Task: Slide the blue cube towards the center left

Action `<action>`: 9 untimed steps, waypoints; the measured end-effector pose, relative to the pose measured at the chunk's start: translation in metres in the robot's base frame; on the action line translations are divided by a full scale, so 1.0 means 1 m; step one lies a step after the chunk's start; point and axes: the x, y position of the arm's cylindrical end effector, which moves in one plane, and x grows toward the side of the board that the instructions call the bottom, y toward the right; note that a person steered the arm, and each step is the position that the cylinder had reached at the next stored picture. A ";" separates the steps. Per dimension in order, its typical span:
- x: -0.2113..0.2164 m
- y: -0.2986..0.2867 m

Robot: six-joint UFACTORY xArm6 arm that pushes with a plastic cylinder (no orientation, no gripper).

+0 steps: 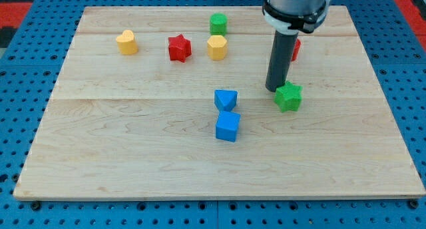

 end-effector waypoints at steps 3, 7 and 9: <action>0.034 -0.006; 0.037 -0.156; 0.076 -0.128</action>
